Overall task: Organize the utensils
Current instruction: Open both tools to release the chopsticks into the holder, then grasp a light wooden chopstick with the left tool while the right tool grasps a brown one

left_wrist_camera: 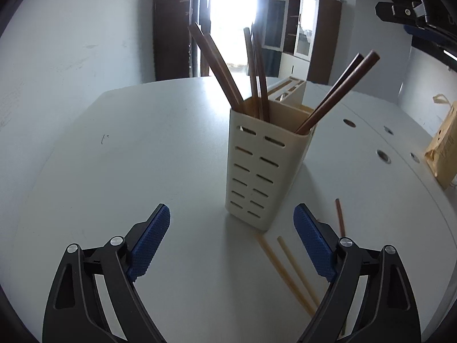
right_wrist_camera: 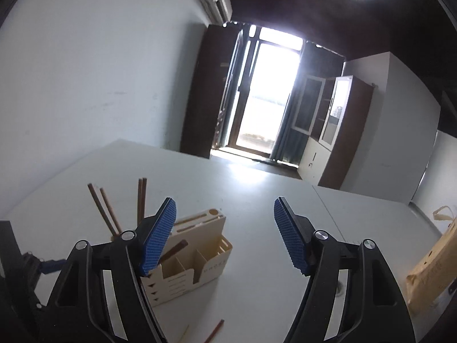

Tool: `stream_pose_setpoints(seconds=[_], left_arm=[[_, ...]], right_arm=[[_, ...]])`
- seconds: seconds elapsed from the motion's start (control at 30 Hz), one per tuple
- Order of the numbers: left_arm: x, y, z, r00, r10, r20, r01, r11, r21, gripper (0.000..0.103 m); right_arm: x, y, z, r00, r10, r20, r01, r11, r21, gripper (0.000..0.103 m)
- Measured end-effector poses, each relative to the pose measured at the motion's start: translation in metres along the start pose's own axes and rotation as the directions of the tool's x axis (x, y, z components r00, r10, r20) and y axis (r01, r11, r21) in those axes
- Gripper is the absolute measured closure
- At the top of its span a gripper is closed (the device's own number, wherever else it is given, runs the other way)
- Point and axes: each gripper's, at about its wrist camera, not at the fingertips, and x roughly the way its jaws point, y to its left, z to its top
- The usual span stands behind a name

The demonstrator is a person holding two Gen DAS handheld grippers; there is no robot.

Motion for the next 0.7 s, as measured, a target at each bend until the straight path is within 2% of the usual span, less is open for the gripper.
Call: stream_pose_setpoints(seconds=[0.07,0.17,0.23,0.3,0.4,0.5,0.53,0.6,0.7], left_arm=[[0.008,-0.004,-0.014,1.000,0.018,-0.020,-0.017,0.998,0.055,0.016],[0.017,-0.007,-0.023,0.998,-0.018,-0.060,0.022,0.998,0.063,0.016],[0.026,-0.013,-0.027,0.995,0.002,-0.103,0.005,0.998,0.070,0.016],[0.035,-0.016,-0.030,0.989,0.048,-0.142,-0.037,0.996,0.079,0.016],[0.049,-0.021,-0.037,0.977,0.064,-0.202,-0.050,0.996,0.071,0.017],[0.060,-0.023,-0.045,0.967,0.105,-0.232,-0.091,0.993,0.071,0.027],[0.064,-0.023,-0.047,0.962,0.113,-0.247,-0.099,0.993,0.065,0.034],[0.069,-0.020,-0.050,0.956,0.101,-0.276,-0.096,0.995,0.031,0.042],[0.076,-0.017,-0.052,0.948,0.095,-0.303,-0.100,0.995,-0.001,0.044]], right_arm=[[0.009,0.010,-0.022,0.993,-0.041,-0.115,0.033,0.997,-0.072,0.032],[0.021,0.010,-0.055,0.972,0.000,-0.236,-0.011,0.999,-0.041,0.032],[0.033,0.008,-0.076,0.954,0.005,-0.298,-0.013,1.000,-0.025,0.032],[0.044,0.008,-0.096,0.934,0.001,-0.357,-0.009,1.000,-0.022,0.032],[0.064,0.008,-0.121,0.895,0.003,-0.446,-0.008,1.000,-0.008,0.032],[0.080,0.011,-0.141,0.862,0.040,-0.506,-0.032,0.999,0.024,0.033],[0.085,0.011,-0.145,0.855,0.054,-0.516,-0.040,0.998,0.038,0.036],[0.095,0.014,-0.154,0.840,0.085,-0.536,-0.061,0.996,0.064,0.056],[0.106,0.015,-0.163,0.831,0.105,-0.546,-0.068,0.994,0.088,0.056]])
